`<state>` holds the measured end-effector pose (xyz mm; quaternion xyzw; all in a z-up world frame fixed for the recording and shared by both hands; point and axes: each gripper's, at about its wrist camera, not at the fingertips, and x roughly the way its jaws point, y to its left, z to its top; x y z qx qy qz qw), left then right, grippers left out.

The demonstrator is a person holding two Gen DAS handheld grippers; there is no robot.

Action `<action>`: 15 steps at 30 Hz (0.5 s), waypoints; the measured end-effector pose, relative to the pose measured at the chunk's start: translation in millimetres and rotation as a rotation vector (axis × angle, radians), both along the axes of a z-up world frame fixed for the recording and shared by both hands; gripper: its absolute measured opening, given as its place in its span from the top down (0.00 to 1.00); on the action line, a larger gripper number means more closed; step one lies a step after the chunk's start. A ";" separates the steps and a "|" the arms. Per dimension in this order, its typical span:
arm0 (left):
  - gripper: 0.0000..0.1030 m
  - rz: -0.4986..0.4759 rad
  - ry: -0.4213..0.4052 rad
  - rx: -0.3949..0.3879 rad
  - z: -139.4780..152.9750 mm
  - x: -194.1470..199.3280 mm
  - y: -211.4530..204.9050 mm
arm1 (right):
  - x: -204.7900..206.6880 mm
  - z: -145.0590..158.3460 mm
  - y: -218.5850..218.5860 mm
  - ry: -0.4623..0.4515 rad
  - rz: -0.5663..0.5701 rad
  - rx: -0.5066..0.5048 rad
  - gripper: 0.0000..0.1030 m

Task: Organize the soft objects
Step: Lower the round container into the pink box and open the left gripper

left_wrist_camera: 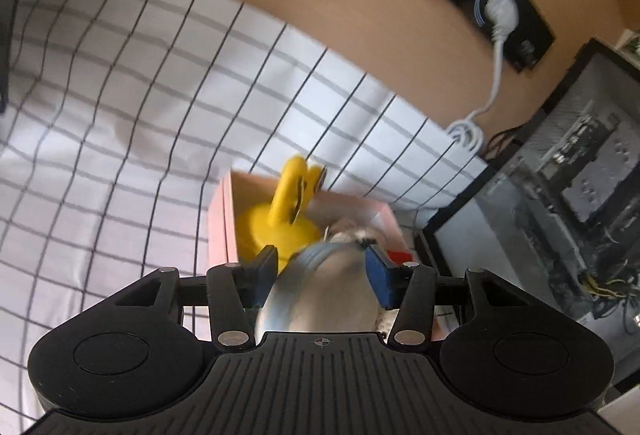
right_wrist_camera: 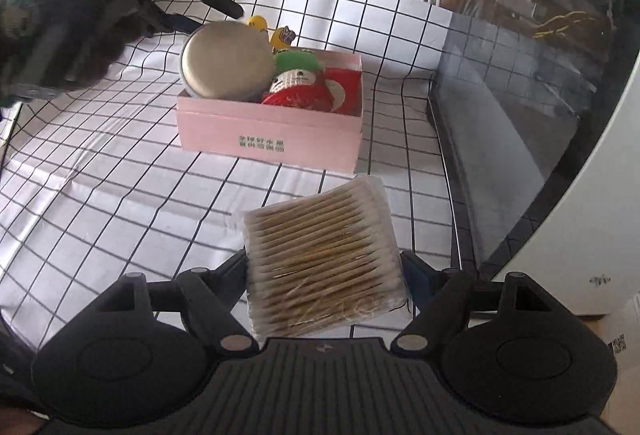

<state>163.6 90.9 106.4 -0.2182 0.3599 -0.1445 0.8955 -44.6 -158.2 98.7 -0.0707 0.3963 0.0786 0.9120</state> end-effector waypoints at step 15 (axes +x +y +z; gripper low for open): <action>0.63 -0.003 0.076 0.125 -19.7 -2.6 -11.1 | 39.9 7.9 -1.6 -0.029 0.035 -0.004 0.23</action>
